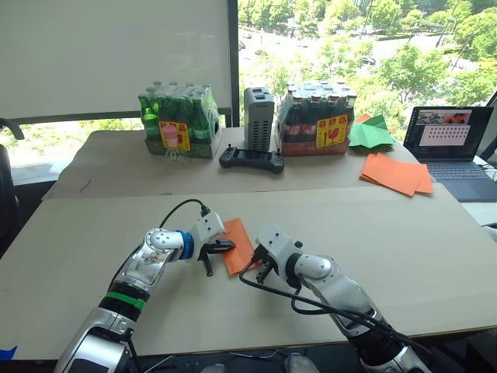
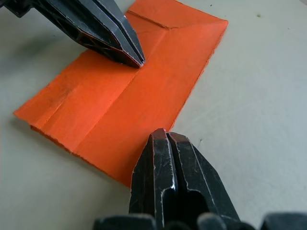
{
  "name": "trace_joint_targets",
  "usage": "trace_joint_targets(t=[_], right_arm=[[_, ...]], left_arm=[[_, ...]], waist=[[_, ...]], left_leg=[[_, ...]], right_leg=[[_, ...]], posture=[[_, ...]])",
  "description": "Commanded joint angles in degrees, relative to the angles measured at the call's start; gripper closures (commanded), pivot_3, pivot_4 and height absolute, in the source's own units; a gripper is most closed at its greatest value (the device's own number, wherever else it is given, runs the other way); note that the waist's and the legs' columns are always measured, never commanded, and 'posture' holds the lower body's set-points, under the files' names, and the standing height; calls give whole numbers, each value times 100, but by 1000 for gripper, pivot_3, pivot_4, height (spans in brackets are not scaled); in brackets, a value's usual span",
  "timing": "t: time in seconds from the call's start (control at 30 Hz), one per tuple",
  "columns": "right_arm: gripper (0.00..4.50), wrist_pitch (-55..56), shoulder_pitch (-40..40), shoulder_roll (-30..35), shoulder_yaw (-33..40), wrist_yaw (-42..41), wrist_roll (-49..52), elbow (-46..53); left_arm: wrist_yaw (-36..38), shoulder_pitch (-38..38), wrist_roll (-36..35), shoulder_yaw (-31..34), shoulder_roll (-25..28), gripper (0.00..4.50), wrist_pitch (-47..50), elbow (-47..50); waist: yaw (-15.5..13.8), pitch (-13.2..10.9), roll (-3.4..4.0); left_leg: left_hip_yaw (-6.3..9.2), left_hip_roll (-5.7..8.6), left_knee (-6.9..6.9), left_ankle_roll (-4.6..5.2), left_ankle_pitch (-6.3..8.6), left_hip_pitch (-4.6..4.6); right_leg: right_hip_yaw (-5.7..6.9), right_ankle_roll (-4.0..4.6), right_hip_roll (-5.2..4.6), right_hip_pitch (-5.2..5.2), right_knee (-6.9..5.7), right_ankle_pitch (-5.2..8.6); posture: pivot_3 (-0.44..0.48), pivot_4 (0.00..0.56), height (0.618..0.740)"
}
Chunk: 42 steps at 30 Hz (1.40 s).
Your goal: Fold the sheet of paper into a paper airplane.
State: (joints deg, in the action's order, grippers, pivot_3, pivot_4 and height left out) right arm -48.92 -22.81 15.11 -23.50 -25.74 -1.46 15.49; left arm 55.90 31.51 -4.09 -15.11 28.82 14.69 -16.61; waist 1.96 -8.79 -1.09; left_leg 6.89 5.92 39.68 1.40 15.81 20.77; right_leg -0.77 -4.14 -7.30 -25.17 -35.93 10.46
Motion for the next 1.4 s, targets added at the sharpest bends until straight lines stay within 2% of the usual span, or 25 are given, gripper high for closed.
trace_joint_targets(t=[0.03, 0.6, 1.07, 1.23, 1.4], right_arm=[[4463, 354, -215, -118, 335, 50, 123, 154], [4463, -12, 237, 230, -199, -130, -12, 48], [4463, -646, 741, 800, -278, -450, 228, 1100], [4463, -442, 614, 520, 252, -252, 398, 1193], [4463, -145, 569, 352, 1210, -298, 880, 1625]], left_arm=[[30, -48, 215, -137, 29, 4500, 20, -183], [26, -101, 208, -134, 53, 4500, 21, -134], [55, -32, 202, -162, 14, 4500, -71, -252], [30, 15, 69, -5, -45, 4500, -140, -272], [124, -201, -703, 848, 293, 4500, 591, 640]], waist=[[-4, -1, 0], [-65, -1, 1], [-104, -1, 0], [-113, -2, -2], [-85, -15, -8]], left_leg=[[0, 0, 0, 0, 0, 1], [0, 1, -1, 1, 1, 9], [1, -2, -1, 2, 2, 8], [1, -4, 0, 1, 2, 9], [1, -3, 4, 0, 0, 47]], right_leg=[[0, 0, 0, -2, 0, 0], [0, 1, 0, -8, 2, -1], [3, -4, -1, -2, 7, 3], [4, -5, -1, -1, 8, 3], [2, -2, 0, -45, 5, 0]], posture=[[0, 150, 699], [0, 150, 699], [0, 150, 699], [0, 150, 699], [0, 150, 699]])
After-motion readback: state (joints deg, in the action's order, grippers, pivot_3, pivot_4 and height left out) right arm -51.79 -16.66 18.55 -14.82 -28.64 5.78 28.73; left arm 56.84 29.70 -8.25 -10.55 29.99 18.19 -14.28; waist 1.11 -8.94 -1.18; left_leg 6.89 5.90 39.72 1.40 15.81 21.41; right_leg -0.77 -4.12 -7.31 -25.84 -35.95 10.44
